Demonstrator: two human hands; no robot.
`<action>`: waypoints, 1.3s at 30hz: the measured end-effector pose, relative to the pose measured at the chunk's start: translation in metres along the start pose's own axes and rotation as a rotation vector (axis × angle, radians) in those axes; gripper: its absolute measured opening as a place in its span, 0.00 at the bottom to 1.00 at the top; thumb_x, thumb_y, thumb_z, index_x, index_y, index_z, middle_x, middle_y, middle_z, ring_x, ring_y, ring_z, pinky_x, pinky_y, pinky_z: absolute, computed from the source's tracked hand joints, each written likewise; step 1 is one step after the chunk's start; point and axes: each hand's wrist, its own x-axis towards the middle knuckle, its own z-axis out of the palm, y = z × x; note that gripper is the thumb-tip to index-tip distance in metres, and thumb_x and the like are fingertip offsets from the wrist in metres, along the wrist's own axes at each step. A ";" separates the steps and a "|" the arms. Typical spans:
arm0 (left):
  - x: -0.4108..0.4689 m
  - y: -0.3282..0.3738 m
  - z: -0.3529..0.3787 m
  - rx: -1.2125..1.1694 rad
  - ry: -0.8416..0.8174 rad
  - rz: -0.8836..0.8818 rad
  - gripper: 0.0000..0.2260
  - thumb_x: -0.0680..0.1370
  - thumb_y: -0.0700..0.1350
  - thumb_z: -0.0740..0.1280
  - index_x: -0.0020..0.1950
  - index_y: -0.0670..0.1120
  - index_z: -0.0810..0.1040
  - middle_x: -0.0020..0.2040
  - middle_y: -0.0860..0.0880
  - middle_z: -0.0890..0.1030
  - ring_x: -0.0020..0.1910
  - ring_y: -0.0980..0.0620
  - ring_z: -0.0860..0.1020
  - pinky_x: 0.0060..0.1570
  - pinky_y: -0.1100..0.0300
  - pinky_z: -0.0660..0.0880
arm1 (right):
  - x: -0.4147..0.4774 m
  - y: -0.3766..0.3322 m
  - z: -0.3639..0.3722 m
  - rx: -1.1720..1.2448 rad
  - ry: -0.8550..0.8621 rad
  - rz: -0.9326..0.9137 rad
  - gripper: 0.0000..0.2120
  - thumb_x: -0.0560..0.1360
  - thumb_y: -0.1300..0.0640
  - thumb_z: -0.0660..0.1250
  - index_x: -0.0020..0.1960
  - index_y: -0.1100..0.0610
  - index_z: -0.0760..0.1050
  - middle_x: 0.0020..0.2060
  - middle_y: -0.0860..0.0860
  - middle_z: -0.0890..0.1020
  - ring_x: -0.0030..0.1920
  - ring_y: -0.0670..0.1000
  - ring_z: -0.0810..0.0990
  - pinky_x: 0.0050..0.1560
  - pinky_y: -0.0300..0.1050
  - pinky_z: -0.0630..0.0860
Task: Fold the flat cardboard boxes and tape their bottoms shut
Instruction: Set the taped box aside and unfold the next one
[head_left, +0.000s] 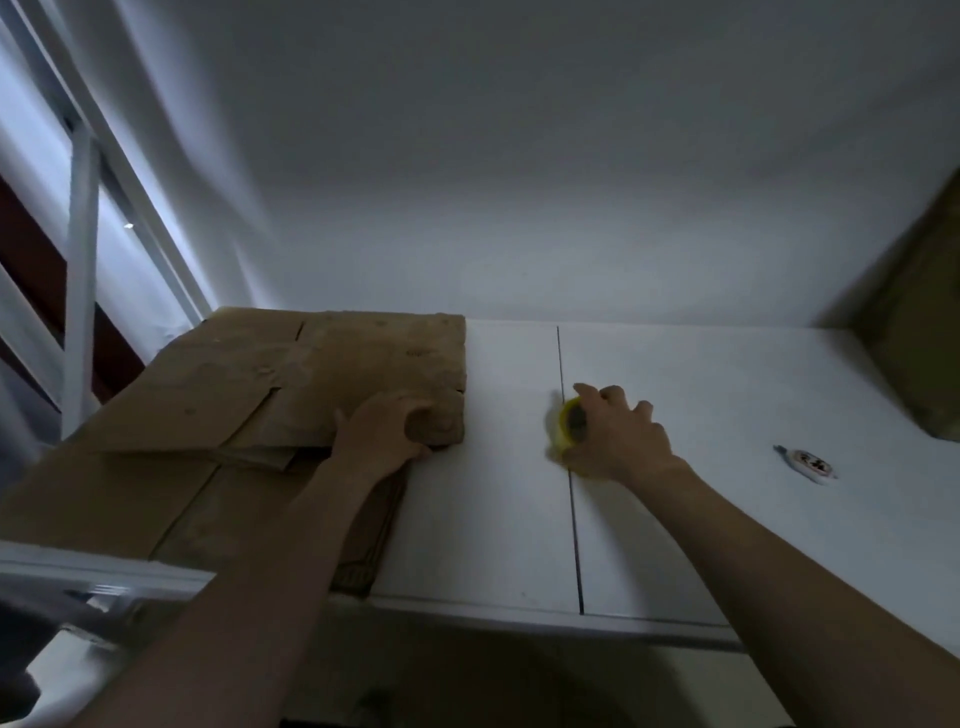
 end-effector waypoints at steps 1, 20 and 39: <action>0.000 -0.002 -0.001 -0.013 0.005 -0.010 0.29 0.74 0.56 0.75 0.73 0.59 0.71 0.77 0.54 0.67 0.76 0.47 0.63 0.73 0.28 0.49 | 0.000 0.012 -0.003 -0.021 0.009 0.041 0.43 0.72 0.38 0.70 0.79 0.44 0.51 0.74 0.53 0.63 0.70 0.68 0.63 0.65 0.62 0.69; -0.017 0.007 -0.064 0.040 0.646 -0.091 0.20 0.81 0.55 0.65 0.52 0.38 0.84 0.42 0.39 0.83 0.41 0.40 0.81 0.41 0.52 0.72 | -0.037 -0.069 -0.014 0.467 -0.039 -0.163 0.30 0.70 0.25 0.64 0.54 0.50 0.81 0.48 0.47 0.82 0.52 0.51 0.80 0.56 0.47 0.75; -0.079 0.074 -0.135 -0.363 1.197 0.367 0.12 0.82 0.45 0.67 0.64 0.44 0.82 0.52 0.50 0.86 0.47 0.56 0.83 0.51 0.65 0.79 | -0.069 -0.072 -0.101 1.087 0.345 -0.212 0.08 0.80 0.59 0.67 0.47 0.45 0.76 0.42 0.53 0.86 0.40 0.55 0.86 0.40 0.49 0.81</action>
